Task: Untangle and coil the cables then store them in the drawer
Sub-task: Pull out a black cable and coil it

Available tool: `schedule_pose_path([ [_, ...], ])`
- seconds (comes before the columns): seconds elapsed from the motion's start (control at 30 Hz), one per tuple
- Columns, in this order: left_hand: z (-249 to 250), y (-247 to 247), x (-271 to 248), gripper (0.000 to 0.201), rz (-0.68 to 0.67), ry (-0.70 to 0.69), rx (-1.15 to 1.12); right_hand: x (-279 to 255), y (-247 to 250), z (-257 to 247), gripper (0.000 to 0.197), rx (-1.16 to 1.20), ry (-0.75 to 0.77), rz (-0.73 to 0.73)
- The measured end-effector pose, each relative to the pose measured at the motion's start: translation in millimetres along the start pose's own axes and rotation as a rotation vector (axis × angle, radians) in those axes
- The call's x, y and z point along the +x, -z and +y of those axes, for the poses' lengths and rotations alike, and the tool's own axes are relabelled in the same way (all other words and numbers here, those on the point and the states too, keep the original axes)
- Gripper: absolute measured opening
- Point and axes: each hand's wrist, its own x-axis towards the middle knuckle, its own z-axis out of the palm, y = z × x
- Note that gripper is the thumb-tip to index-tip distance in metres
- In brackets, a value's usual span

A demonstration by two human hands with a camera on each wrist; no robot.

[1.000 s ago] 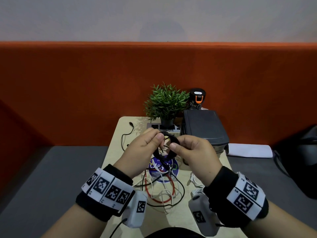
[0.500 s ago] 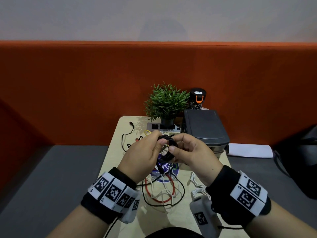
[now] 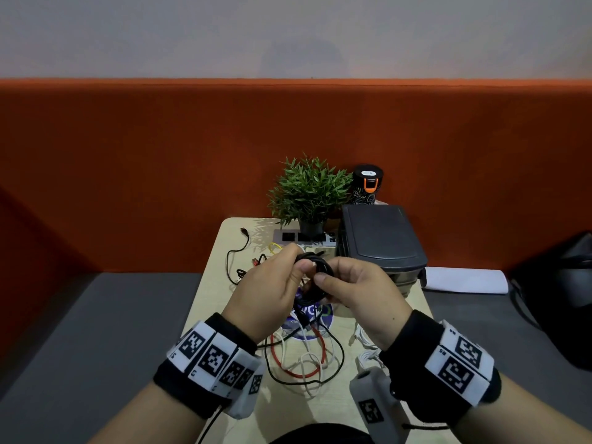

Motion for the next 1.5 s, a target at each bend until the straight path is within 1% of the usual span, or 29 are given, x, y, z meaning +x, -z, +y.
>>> schedule_pose_path([
  [0.1, 1.0, 0.4, -0.6, 0.054, -0.001, -0.018, 0.036, 0.3, 1.3, 0.2, 0.018, 0.191, -0.034, -0.041],
  [0.2, 2.2, 2.8, -1.0, 0.055, 0.029, -0.067, 0.08, 0.0, 2.9, -0.8, 0.024, 0.313, -0.077, -0.101],
  [0.27, 2.4, 5.5, -0.5, 0.054, 0.057, -0.1, 0.104, -1.4, 3.8, -3.9, 0.03, 0.384, -0.116, -0.166],
  [0.33, 2.4, 7.6, 0.8, 0.047, 0.08, -0.135, 0.128, -3.1, 4.5, -8.5, 0.031, 0.423, -0.135, -0.223],
  [0.4, 3.2, 8.0, 2.2, 0.039, 0.103, -0.182, 0.177, -2.6, 3.6, -10.6, 0.035, 0.414, -0.137, -0.235],
  [0.47, 4.4, 7.3, 4.2, 0.034, 0.116, -0.199, 0.219, -0.2, -0.1, -12.0, 0.037, 0.359, -0.109, -0.195],
  [0.5, 5.5, 7.0, 5.1, 0.031, 0.121, -0.198, 0.236, 1.3, -2.0, -13.0, 0.034, 0.315, -0.085, -0.162],
  [0.6, 9.2, 5.9, 7.0, 0.029, 0.132, -0.181, 0.273, 4.9, -3.1, -15.4, 0.017, 0.128, -0.022, -0.043],
  [0.67, 9.8, 4.0, 6.8, 0.03, 0.141, -0.172, 0.299, 6.7, -0.1, -14.1, 0.018, -0.022, 0.011, 0.026],
  [0.73, 9.0, 2.5, 6.2, 0.034, 0.142, -0.155, 0.318, 6.8, 2.6, -13.0, 0.021, -0.146, 0.014, 0.048],
  [0.83, 7.0, 2.2, 6.4, 0.033, 0.148, -0.148, 0.362, 6.2, 5.1, -12.4, 0.015, -0.175, -0.036, 0.004],
  [0.87, 6.2, 2.0, 6.7, 0.032, 0.15, -0.154, 0.373, 6.1, 5.7, -12.7, 0.016, -0.179, -0.049, -0.015],
  [1.03, 0.9, 3.2, 8.6, 0.029, 0.142, -0.155, 0.386, 6.0, 9.8, -17.9, 0.035, -0.262, -0.037, -0.121],
  [1.1, -2.5, 5.5, 9.4, 0.031, 0.141, -0.126, 0.373, 6.0, 13.0, -18.1, 0.044, -0.297, -0.045, -0.175],
  [1.2, -8.8, 7.8, 8.3, 0.037, 0.164, -0.053, 0.322, 5.9, 16.1, -16.2, 0.051, -0.353, -0.057, -0.177],
  [1.27, -12.6, 6.7, 7.9, 0.042, 0.156, -0.006, 0.262, 6.0, 16.5, -14.9, 0.044, -0.431, -0.036, -0.168],
  [1.33, -14.5, 4.6, 7.8, 0.045, 0.142, 0.008, 0.218, 6.5, 16.9, -12.4, 0.034, -0.517, -0.009, -0.152],
  [1.37, -13.9, 4.1, 7.7, 0.045, 0.141, 0.01, 0.19, 6.8, 16.8, -11.3, 0.028, -0.571, 0.006, -0.137],
  [1.43, -11.5, 3.2, 8.3, 0.043, 0.143, 0.016, 0.129, 8.2, 16.6, -8.4, 0.011, -0.752, 0.06, -0.076],
  [1.47, -9.8, 2.4, 8.4, 0.042, 0.138, 0.019, 0.105, 8.1, 16.2, -7.8, 0.01, -0.829, 0.098, -0.036],
  [1.5, -7.8, 1.5, 8.6, 0.045, 0.129, 0.021, 0.087, 7.8, 15.4, -7.6, 0.015, -0.871, 0.12, 0.001],
])
